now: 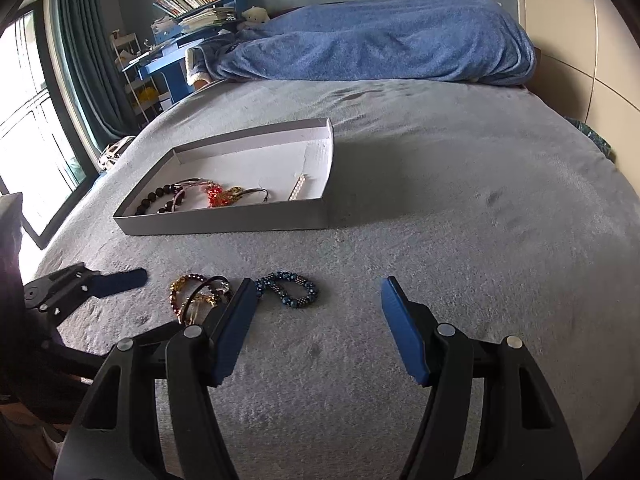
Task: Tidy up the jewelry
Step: 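Withdraw both open grippers from the tray toward the loose bracelets, then grasp the blue bead bracelet with the right gripper while the left grasps the gold hoop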
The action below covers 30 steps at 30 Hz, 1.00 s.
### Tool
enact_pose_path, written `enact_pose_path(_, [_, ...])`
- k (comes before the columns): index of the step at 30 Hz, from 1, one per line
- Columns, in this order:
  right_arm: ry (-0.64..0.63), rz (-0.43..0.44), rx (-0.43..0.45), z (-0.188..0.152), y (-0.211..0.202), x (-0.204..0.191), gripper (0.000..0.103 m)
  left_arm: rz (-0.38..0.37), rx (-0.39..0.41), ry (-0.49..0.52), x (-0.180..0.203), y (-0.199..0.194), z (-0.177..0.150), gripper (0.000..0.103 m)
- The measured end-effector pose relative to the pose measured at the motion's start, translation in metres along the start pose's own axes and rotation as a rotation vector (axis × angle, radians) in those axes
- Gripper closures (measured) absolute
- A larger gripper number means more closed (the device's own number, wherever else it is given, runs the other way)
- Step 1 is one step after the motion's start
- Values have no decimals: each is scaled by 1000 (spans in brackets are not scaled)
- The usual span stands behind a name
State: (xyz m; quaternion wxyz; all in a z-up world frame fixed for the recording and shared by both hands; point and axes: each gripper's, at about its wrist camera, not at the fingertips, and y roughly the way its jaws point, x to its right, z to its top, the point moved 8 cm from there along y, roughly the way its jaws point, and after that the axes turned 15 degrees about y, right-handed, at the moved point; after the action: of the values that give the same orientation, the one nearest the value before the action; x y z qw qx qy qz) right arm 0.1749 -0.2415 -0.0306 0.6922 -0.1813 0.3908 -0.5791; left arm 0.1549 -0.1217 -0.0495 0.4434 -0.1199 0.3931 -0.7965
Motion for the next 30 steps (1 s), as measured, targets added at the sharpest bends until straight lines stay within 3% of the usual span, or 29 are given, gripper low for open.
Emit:
enact_pose_path(5, [3,0,-1,0,2,2,39,-34,-40,-20,1,22,-3,63])
enact_pose_path(8, [2,3,-6,0,5,0,39,-48,-47,-23,1,25,-9,65])
enact_pose_path(18, [-21,18,-28,-5,17,-16,39,-15,-43,-88,-30,-6,-31,65])
enact_pose_path(27, [-60,-18,-81,-20,33,-13,39,4,-62,-109,-53,-41,-55,64])
enact_pose_path(30, [-93,-41,-99,-27,39,-13,39,27,-69,-114,-57,-42,-59,54])
